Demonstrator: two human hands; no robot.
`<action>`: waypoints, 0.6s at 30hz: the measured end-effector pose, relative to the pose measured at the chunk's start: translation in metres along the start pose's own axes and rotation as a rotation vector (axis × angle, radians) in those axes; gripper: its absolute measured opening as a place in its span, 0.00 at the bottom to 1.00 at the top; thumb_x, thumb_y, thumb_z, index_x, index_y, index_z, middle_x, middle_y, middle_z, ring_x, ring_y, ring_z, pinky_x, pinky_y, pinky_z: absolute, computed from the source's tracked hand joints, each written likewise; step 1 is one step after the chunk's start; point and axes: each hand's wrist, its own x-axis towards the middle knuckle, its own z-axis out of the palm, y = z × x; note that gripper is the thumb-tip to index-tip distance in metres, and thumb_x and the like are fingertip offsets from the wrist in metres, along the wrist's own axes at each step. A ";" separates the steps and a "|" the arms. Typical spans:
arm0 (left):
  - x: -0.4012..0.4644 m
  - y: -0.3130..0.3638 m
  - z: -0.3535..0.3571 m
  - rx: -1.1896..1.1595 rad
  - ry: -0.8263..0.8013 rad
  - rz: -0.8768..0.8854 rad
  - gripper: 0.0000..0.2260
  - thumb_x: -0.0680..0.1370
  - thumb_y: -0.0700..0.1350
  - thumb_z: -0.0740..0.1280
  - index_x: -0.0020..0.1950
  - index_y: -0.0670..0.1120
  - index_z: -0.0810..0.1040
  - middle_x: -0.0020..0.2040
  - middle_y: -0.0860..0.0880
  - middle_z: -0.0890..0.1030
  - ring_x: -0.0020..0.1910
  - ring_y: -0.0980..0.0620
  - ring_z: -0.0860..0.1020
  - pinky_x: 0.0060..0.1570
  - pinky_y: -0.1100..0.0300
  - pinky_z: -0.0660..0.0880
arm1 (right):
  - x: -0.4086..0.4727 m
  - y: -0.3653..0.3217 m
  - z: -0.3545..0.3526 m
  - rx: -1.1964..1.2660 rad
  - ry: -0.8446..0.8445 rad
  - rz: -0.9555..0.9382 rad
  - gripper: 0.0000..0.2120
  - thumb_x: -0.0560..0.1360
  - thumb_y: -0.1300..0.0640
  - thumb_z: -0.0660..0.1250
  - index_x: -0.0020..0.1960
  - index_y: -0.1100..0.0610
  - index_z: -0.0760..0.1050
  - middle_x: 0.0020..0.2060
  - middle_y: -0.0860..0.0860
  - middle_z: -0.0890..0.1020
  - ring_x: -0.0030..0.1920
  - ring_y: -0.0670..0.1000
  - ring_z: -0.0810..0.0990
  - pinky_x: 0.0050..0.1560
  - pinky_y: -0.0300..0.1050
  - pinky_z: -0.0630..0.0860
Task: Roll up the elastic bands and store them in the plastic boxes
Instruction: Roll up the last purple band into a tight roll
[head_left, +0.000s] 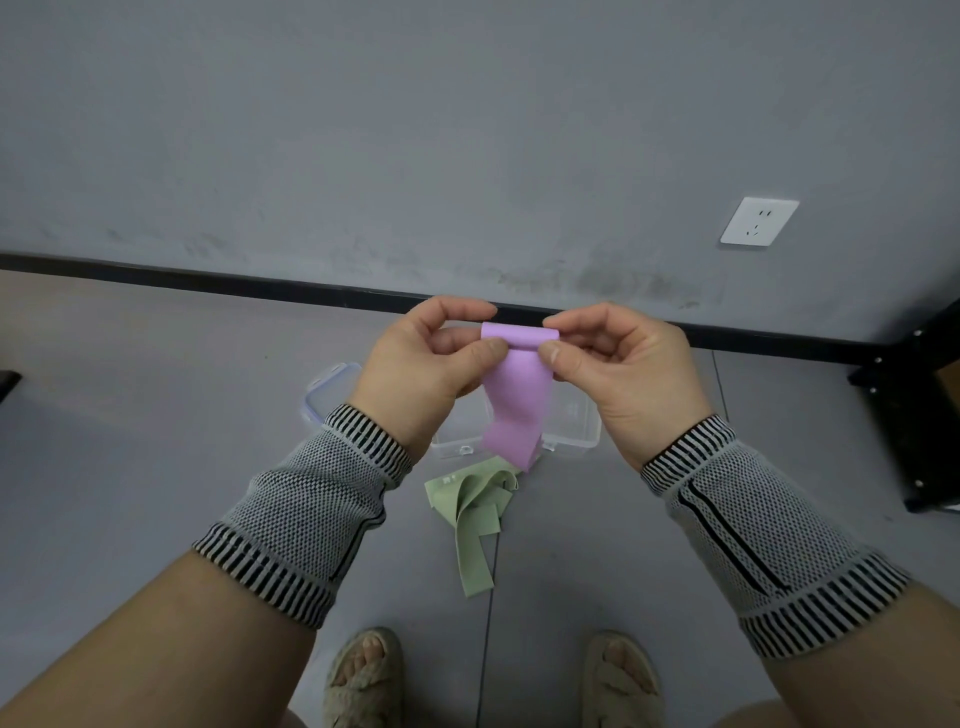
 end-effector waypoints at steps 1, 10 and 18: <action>0.000 0.000 -0.001 -0.020 -0.003 -0.033 0.10 0.69 0.39 0.72 0.48 0.47 0.78 0.42 0.42 0.82 0.41 0.48 0.74 0.45 0.54 0.71 | 0.000 0.000 0.000 0.002 -0.002 -0.004 0.11 0.69 0.71 0.71 0.43 0.56 0.79 0.37 0.47 0.84 0.40 0.45 0.81 0.46 0.39 0.79; -0.001 0.003 0.001 0.012 -0.012 -0.071 0.03 0.74 0.36 0.69 0.42 0.44 0.79 0.35 0.46 0.79 0.38 0.49 0.73 0.42 0.56 0.70 | -0.001 0.000 0.003 -0.016 0.079 -0.005 0.12 0.70 0.70 0.71 0.46 0.54 0.77 0.40 0.51 0.83 0.41 0.43 0.82 0.45 0.33 0.76; -0.003 0.004 0.004 -0.046 0.006 -0.070 0.04 0.72 0.34 0.70 0.40 0.42 0.79 0.39 0.40 0.79 0.44 0.43 0.73 0.48 0.49 0.70 | -0.003 0.001 0.006 -0.032 0.134 -0.008 0.08 0.70 0.69 0.71 0.44 0.57 0.80 0.40 0.51 0.84 0.41 0.45 0.83 0.45 0.36 0.78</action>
